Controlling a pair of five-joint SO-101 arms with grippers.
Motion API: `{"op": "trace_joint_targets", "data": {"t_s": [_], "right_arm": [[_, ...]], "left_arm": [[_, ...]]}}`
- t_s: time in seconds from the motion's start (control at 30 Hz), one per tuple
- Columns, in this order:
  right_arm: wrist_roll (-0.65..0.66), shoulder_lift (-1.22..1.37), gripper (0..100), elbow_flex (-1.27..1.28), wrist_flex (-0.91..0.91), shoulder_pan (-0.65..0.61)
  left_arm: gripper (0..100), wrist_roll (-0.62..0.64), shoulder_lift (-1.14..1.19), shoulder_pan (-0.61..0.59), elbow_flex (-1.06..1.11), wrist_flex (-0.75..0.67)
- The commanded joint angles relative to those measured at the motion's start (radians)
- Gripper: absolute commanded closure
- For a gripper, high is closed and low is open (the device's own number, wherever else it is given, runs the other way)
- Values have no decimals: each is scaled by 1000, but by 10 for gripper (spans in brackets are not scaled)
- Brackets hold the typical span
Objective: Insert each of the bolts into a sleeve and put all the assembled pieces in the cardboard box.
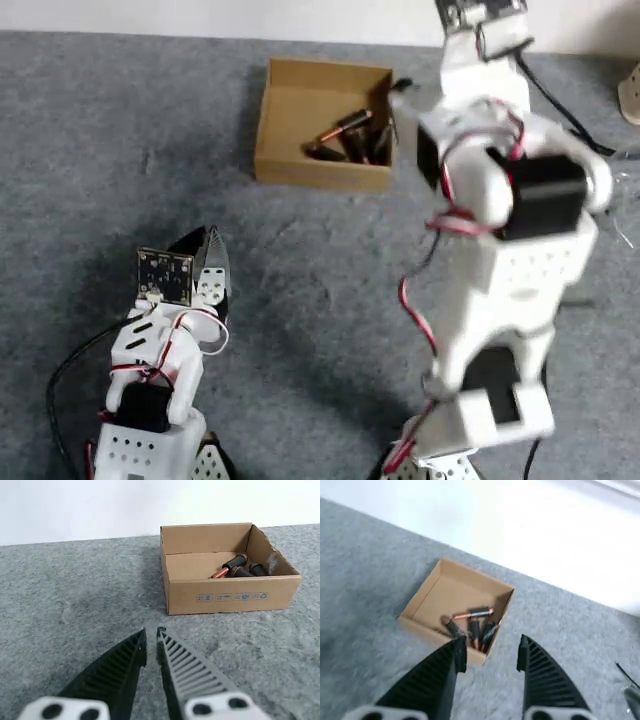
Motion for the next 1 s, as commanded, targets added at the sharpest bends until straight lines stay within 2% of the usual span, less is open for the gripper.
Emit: {"op": "trace_joint_targets", "data": {"t_s": [0.0, 0.2, 0.33, 0.6, 0.77, 0.97], "right_arm": [[-12, -219, 858, 217, 13, -44], [-11, -499, 858, 547, -8, -108], [-6, -693, 858, 839, -97, -107], [-6, -1139, 858, 1526, -423, -107], [-6, -1377, 858, 1857, -610, -105], [-12, -1564, 858, 2183, -794, 5]], "left_arm": [[947, -8, -7, 8, 22, -15], [948, -8, -7, 7, 22, -15], [949, -8, -7, 7, 22, -15], [948, -8, -7, 7, 22, -15], [948, -8, -7, 7, 22, -15], [948, -8, -7, 7, 22, -15]]}}
